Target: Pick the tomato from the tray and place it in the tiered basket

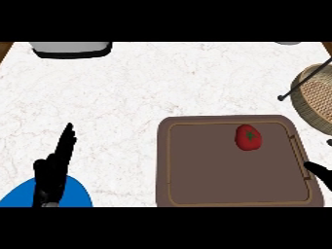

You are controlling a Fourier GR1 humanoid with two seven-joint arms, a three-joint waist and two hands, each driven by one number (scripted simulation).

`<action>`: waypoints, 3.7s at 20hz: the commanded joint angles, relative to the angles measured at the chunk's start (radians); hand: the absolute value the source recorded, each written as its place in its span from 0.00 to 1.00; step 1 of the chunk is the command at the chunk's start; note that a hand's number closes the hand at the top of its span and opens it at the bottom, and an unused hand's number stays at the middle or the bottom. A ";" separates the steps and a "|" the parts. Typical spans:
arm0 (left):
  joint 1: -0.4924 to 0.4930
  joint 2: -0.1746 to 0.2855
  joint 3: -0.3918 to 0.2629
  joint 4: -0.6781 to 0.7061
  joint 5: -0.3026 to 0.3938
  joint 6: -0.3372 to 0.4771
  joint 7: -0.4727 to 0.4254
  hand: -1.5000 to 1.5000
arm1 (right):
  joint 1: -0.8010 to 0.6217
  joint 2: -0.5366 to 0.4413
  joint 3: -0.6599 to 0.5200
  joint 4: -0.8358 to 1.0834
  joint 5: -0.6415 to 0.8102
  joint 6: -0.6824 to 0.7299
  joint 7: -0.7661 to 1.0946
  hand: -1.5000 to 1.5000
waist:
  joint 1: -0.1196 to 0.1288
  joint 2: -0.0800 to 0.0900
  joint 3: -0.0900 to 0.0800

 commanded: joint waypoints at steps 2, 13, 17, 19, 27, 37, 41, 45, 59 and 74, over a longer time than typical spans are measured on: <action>0.020 -0.012 -0.002 0.036 0.007 -0.007 -0.007 0.50 | 0.063 -0.198 0.057 -0.107 0.114 0.132 0.295 0.00 | 0.020 0.011 -0.016; -0.034 -0.060 -0.042 0.085 -0.030 -0.007 -0.003 0.50 | -0.227 -0.233 0.253 -0.139 0.425 0.305 0.856 0.00 | 0.062 0.018 -0.010; -0.029 -0.024 0.003 0.082 0.009 -0.051 -0.016 0.50 | -0.311 -0.143 0.361 -0.069 0.539 0.354 0.902 0.00 | 0.061 0.014 -0.009; -0.033 -0.065 -0.051 0.038 -0.047 0.009 0.045 0.50 | -0.351 -0.148 0.363 -0.023 0.525 0.434 0.925 0.00 | 0.064 0.014 -0.008; -0.034 -0.058 -0.012 0.104 -0.016 -0.028 -0.032 0.50 | -0.427 -0.025 0.429 0.120 0.531 0.541 0.972 0.00 | 0.050 0.014 -0.009; 0.008 -0.062 -0.017 0.090 -0.026 -0.026 -0.027 0.50 | -0.562 0.166 0.407 0.284 0.572 0.636 0.972 0.00 | 0.042 0.010 -0.008; -0.034 -0.048 0.000 0.076 -0.018 -0.037 0.003 0.50 | -0.558 0.182 0.382 0.360 0.539 0.693 0.961 0.00 | 0.037 0.011 -0.007; 0.018 -0.036 0.007 0.042 -0.008 -0.046 -0.015 0.50 | -0.581 0.231 0.340 0.416 0.537 0.729 0.972 0.00 | 0.041 0.008 -0.007; -0.006 -0.061 0.020 0.074 -0.025 -0.026 -0.022 0.50 | -0.592 0.316 0.250 0.515 0.538 0.805 0.920 0.00 | 0.022 0.007 -0.006; 0.036 -0.075 -0.007 0.020 -0.050 -0.027 0.015 0.50 | -0.510 0.424 0.219 0.565 0.661 0.759 0.813 1.00 | 0.027 0.006 -0.005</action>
